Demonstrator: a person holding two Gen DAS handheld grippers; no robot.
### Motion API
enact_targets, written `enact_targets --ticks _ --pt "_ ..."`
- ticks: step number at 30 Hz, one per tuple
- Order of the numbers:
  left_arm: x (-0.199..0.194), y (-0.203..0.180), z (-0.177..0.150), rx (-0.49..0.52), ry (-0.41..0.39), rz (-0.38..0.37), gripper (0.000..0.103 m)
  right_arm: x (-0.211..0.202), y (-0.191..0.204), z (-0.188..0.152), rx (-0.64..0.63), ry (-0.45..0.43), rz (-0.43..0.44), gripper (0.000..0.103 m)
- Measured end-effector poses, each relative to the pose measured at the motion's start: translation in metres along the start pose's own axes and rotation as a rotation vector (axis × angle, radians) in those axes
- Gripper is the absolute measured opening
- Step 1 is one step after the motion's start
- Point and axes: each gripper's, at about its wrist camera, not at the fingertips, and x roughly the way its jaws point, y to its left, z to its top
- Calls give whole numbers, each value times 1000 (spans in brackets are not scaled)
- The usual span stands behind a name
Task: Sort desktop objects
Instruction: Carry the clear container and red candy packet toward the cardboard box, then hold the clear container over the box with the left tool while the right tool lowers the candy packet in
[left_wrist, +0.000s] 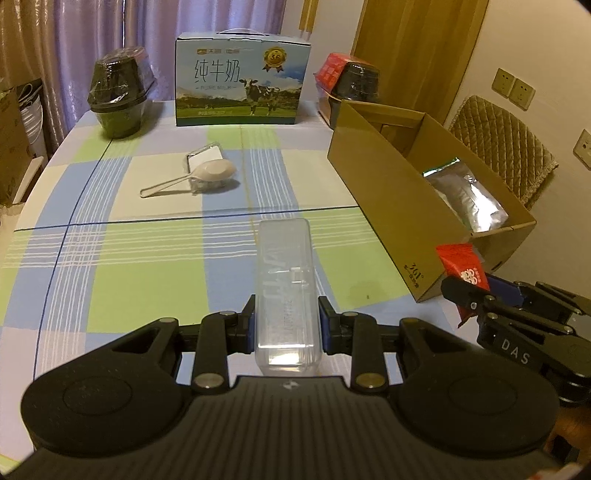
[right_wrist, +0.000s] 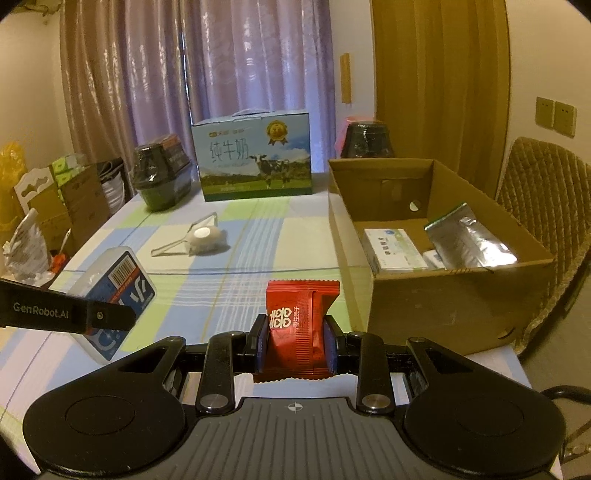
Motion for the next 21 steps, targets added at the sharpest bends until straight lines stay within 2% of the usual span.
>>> enact_targets --ticks 11,21 --pt "2 -11 4 14 0 -8 26 -8 -12 7 0 -23 -13 27" --pt "13 -39 19 57 1 -48 26 -18 -49 25 22 -60 -54 27"
